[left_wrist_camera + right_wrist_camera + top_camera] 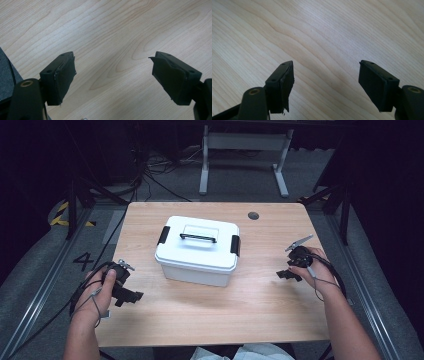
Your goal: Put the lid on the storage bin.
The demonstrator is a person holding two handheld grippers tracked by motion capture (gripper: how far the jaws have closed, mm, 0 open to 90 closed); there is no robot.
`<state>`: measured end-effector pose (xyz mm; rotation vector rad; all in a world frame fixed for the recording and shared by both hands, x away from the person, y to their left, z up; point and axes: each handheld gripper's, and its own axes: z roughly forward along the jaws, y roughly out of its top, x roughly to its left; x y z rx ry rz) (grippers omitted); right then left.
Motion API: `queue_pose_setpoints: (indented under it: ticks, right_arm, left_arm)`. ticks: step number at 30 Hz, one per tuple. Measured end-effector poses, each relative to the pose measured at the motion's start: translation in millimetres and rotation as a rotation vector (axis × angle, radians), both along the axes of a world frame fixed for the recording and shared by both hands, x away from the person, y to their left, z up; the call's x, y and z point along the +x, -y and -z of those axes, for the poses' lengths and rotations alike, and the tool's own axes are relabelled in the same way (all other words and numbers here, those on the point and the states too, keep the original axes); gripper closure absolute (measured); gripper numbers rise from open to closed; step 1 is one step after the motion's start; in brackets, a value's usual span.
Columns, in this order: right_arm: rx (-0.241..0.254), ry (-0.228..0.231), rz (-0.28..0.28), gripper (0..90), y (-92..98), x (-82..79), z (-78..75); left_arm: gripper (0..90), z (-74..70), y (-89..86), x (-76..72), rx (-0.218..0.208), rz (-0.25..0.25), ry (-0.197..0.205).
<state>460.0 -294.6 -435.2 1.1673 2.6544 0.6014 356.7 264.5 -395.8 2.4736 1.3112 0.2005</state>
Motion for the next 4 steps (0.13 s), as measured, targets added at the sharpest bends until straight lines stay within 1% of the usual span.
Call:
queue_pose_setpoints:
  ticks: [1, 3, 4]
  right_arm:
    - [-0.006, -0.007, -0.001, 29.2, -0.1, -0.4, 0.3]
    - [-0.014, -0.013, 0.001, 29.1, -0.2, -1.1, 0.9]
    - [-0.012, -0.014, 0.001, 28.9, -0.2, -1.3, 0.9]
  left_arm:
    - [19.7, 0.4, 0.9, 0.2, 0.001, -0.003, 0.005]
    - [19.7, 1.5, 2.1, 0.0, 0.0, -0.007, -0.001]
    - [19.7, 1.8, 2.3, 0.3, 0.005, 0.001, -0.001]
